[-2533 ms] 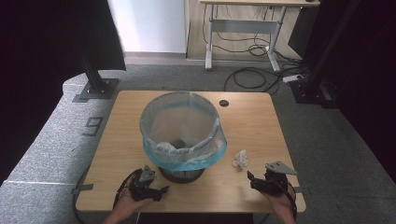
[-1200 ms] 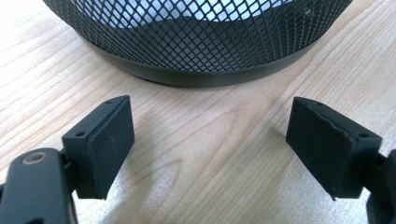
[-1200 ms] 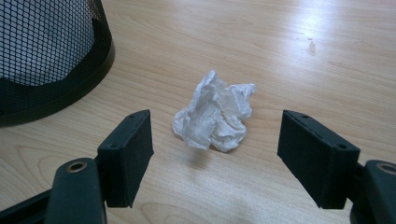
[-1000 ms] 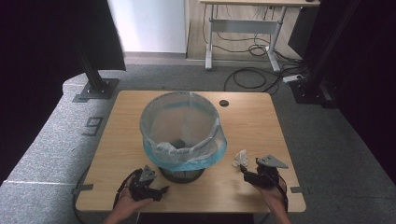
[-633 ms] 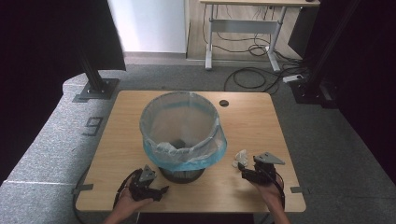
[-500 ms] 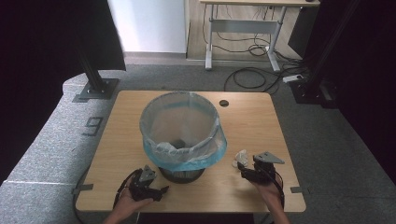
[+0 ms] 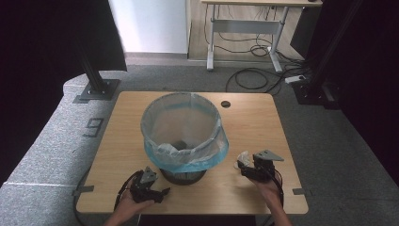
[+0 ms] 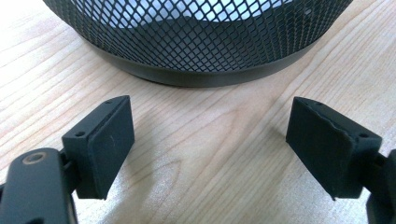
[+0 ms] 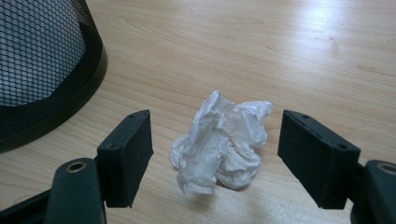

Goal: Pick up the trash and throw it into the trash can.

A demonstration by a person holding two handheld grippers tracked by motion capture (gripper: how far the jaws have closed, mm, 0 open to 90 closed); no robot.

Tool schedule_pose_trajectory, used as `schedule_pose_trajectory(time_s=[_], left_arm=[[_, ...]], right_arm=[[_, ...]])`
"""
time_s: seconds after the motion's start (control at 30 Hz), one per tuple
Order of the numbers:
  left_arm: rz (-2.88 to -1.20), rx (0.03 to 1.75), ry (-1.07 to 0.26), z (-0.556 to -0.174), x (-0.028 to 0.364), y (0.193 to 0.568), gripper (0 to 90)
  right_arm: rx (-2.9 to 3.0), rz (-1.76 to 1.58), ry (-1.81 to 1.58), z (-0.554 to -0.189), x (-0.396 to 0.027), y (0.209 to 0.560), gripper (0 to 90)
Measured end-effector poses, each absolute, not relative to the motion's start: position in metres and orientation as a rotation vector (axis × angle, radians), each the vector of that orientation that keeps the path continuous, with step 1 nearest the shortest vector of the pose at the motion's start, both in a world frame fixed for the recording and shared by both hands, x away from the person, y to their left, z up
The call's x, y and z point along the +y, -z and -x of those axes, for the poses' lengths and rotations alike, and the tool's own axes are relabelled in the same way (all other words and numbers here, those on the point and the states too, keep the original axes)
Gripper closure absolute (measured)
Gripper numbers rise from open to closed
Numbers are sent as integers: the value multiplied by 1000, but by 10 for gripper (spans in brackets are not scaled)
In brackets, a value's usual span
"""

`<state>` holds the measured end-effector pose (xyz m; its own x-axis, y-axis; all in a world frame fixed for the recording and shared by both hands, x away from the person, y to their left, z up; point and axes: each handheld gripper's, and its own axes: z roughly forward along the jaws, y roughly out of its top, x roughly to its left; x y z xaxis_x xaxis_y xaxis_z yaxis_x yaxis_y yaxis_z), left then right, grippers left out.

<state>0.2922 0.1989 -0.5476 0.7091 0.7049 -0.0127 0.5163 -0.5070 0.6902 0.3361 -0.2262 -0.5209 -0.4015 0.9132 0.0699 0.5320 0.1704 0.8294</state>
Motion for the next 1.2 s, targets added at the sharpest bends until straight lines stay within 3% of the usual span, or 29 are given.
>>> schedule_pose_trajectory(time_s=[0.7,0.97,1.03,1.2], left_arm=[[-2225,924,-354,-292,199,548,152],[-2225,924,-354,-292,199,548,152],[-2225,924,-354,-292,199,548,152],[-2225,924,-354,-292,199,548,152]], right_arm=[[2062,-1364,-1006,-354,-216,538,279],[2061,-1384,-965,-354,-219,539,450],[2065,-1373,-948,-354,-219,540,545],[2079,-1367,-942,-354,-220,540,671]])
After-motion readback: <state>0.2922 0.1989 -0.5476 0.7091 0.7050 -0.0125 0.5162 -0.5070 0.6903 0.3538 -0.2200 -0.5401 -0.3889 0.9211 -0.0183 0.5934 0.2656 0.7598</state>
